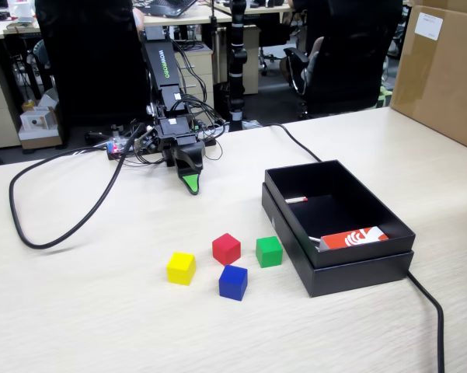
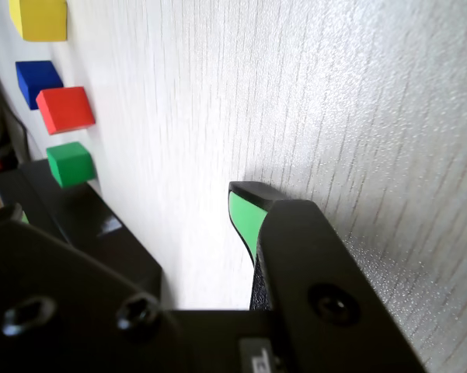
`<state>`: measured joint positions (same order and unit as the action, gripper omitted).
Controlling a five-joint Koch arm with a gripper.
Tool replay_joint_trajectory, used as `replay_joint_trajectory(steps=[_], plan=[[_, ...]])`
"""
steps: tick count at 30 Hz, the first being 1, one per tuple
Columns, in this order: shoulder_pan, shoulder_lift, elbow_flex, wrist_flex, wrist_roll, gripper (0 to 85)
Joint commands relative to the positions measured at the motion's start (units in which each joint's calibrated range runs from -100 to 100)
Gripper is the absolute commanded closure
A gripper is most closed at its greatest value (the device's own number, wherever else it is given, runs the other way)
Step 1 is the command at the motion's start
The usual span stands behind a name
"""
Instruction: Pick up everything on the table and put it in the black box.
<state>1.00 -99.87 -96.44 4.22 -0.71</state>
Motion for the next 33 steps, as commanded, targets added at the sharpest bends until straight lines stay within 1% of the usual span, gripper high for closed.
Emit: replay_joint_trajectory(steps=[1, 5, 8, 12, 17, 20, 22, 29, 33], plan=[[0.1, 0.1, 0.43, -4.44, -0.05, 35.2], [0.1, 1.13, 7.41, -12.9, 1.07, 38.4], [0.05, 4.69, 17.56, -22.58, 2.1, 38.4], [-0.24, 13.3, 33.52, -34.24, 2.59, 38.3], [-2.59, 33.38, 59.99, -47.2, 2.88, 37.9], [-3.42, 43.47, 71.24, -51.69, 2.83, 37.9], [-4.59, 55.64, 83.2, -56.19, 2.83, 38.0], [-7.18, 81.91, 105.05, -57.14, 1.66, 38.0], [-7.72, 94.08, 114.03, -57.14, 1.27, 37.9]])
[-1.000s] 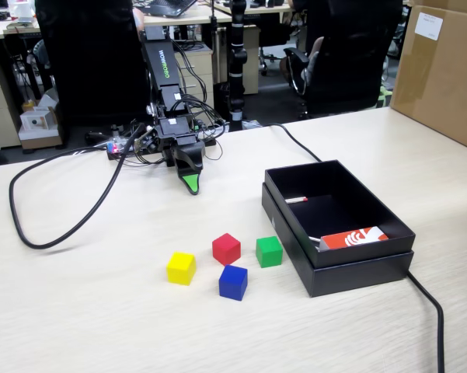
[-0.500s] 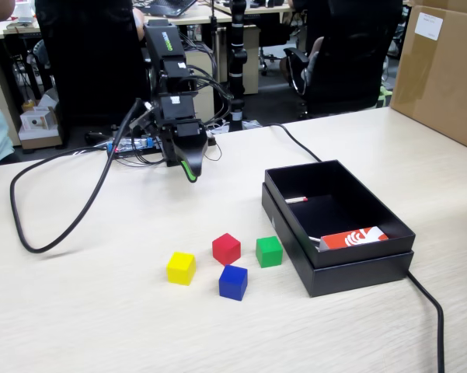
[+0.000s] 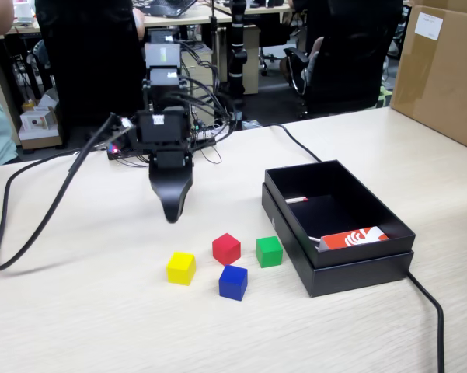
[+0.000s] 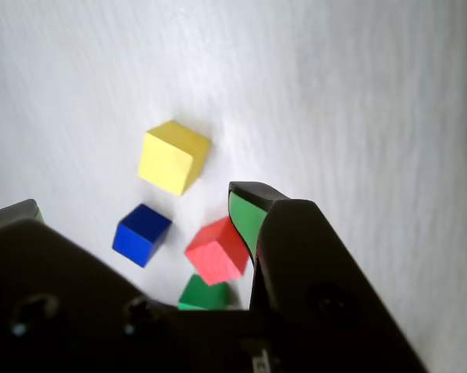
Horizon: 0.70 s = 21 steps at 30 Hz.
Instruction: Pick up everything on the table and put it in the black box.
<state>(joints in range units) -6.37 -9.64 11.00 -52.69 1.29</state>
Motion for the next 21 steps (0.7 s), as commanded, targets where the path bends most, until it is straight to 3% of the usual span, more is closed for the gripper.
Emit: replay_joint_trajectory(steps=[1, 16, 21], plan=[[-0.39, 6.49, 8.49, -0.23, -0.78, 37.9], [0.2, 24.85, 18.92, -0.23, -0.63, 41.5], [-0.05, 26.0, 18.83, -1.43, -0.59, 56.3]])
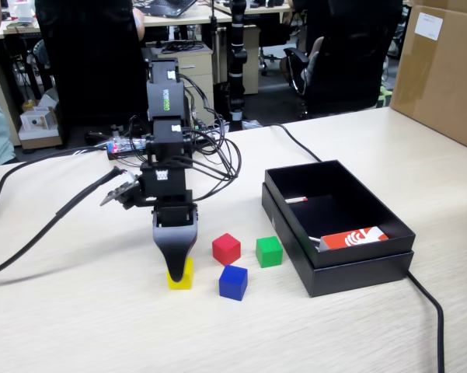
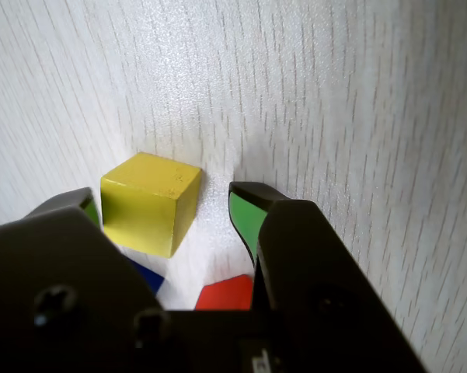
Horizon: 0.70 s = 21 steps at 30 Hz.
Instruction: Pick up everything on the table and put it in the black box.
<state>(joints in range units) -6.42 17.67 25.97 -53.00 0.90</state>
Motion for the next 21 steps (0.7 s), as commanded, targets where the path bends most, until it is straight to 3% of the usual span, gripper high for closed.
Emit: replay_joint_trajectory(steps=[1, 3, 5, 8, 12, 17, 21], plan=[[-0.05, -1.2, 3.86, -1.12, -0.15, 60.6], [-0.24, -1.66, 3.95, -1.12, -0.1, 70.9], [-0.34, -3.27, 3.95, -1.12, -0.1, 73.9], [-0.24, -10.61, 2.5, -1.73, -0.1, 74.1], [3.52, -30.81, 1.41, -7.26, 0.54, 73.9], [11.18, -43.43, -0.49, -8.81, 1.9, 73.9], [17.0, -41.94, 0.87, -8.81, 3.52, 73.9]])
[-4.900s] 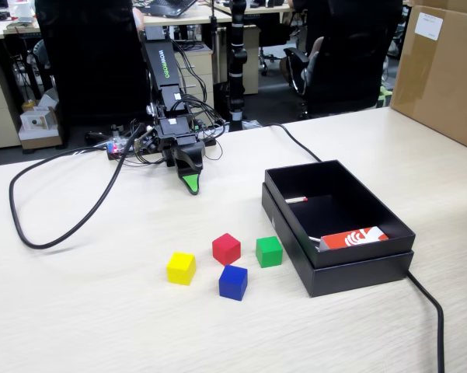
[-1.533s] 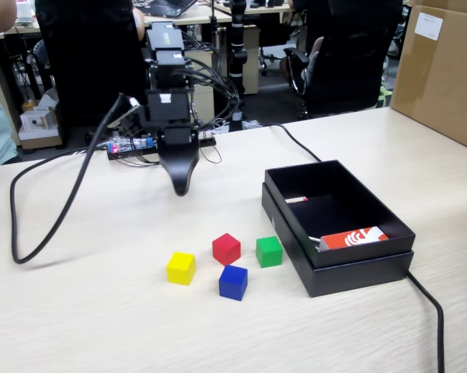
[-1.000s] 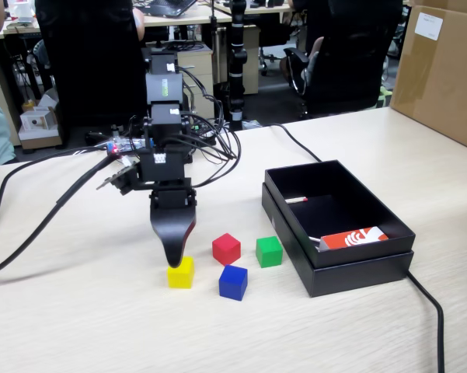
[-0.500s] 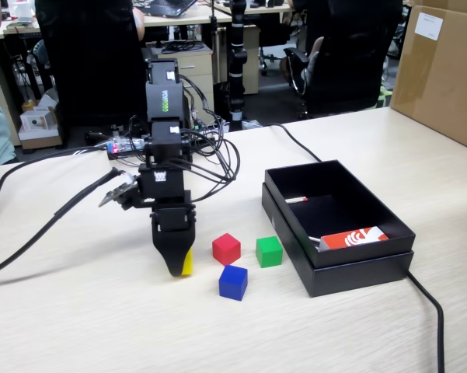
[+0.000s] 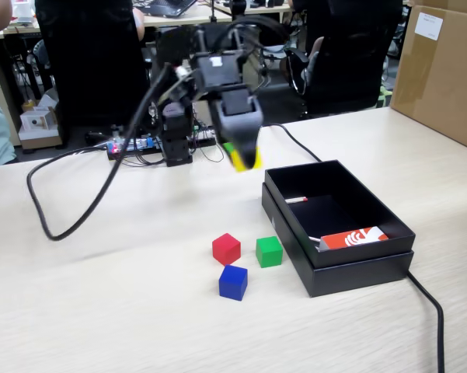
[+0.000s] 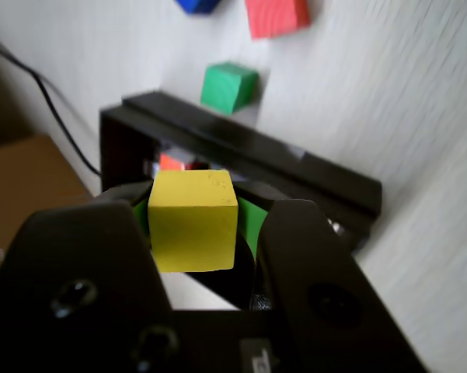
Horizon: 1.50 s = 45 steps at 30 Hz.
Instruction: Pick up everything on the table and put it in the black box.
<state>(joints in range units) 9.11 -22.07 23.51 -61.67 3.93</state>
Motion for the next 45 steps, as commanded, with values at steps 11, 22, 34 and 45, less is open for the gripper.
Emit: replay_joint_trajectory(steps=[11, 22, 34, 45], plan=[[7.23, 25.69, 11.22, -1.52, 4.74, 73.3], [7.37, 36.01, 12.4, -2.82, 5.67, 59.5], [3.61, 7.33, 8.05, -4.81, 2.88, 42.7], [-7.57, -12.18, -10.63, -4.81, -8.55, 40.8]])
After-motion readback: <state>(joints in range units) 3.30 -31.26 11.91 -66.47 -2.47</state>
